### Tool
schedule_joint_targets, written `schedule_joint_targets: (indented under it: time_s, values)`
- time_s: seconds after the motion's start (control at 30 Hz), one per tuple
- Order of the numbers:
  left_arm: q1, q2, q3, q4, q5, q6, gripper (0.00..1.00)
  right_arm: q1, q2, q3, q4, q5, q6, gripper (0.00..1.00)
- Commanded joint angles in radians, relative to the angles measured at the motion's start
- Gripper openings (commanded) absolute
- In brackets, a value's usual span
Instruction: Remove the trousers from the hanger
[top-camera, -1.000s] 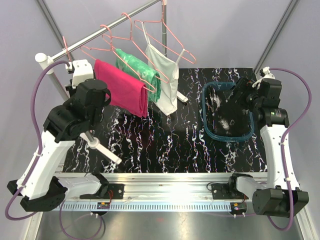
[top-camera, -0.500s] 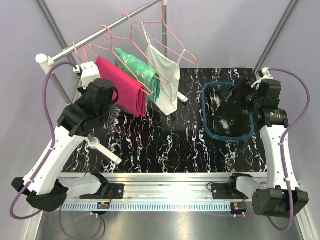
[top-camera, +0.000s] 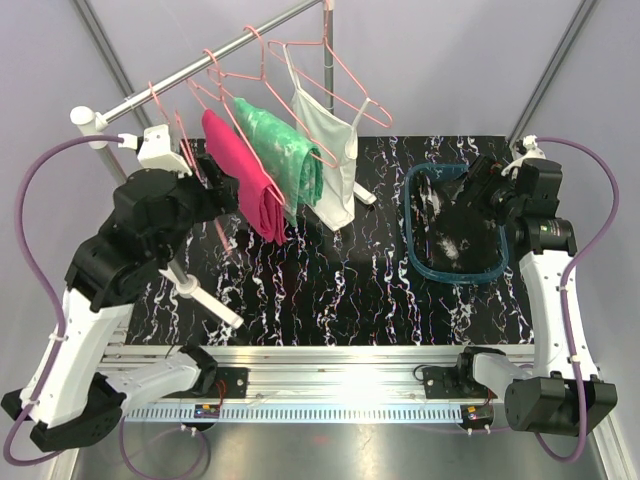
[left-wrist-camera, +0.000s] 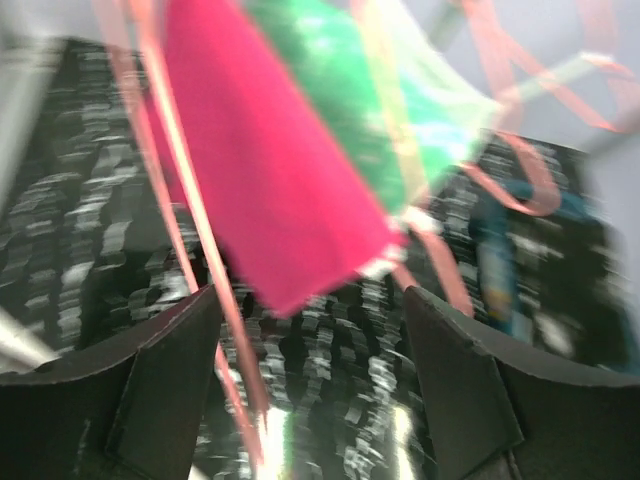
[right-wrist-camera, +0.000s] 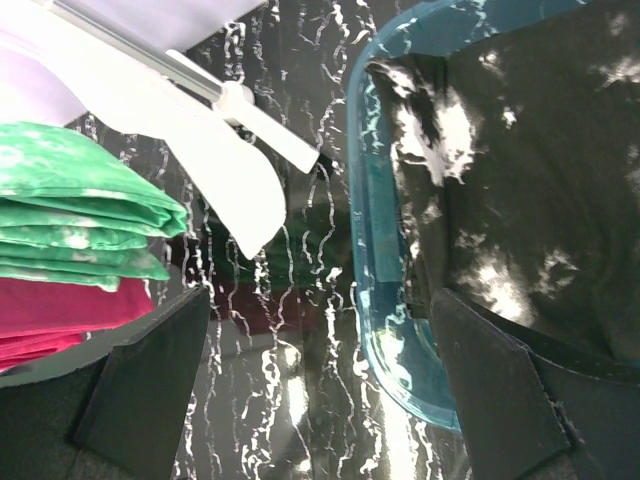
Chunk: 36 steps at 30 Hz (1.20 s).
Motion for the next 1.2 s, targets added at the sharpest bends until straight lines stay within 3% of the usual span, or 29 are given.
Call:
schedule_joint_targets:
  time_s: [0.0,0.17,0.47,0.57,0.8,1.17]
  values:
    - [0.002,-0.021,0.041,0.121,0.351,-0.020,0.77,0.003,-0.027,-0.008,0.069,-0.045,0.029,1.00]
    - [0.002,-0.038,0.038,0.209,0.421,-0.038,0.82,0.004,-0.056,-0.026,0.049,0.038,0.121,1.00]
    - [-0.007,0.051,0.130,0.245,0.272,0.009,0.80,0.003,-0.109,-0.080,0.075,-0.017,0.123,0.99]
    - [-0.013,0.123,0.181,0.246,0.185,0.028,0.77,0.003,-0.109,-0.081,0.066,-0.028,0.121,1.00]
    - [-0.044,0.278,0.225,0.233,-0.169,0.057,0.75,0.003,-0.132,-0.103,0.063,-0.060,0.144,0.99]
    - [-0.041,0.463,0.299,0.231,-0.363,0.124,0.67,0.003,-0.154,-0.150,0.077,-0.123,0.150,0.99]
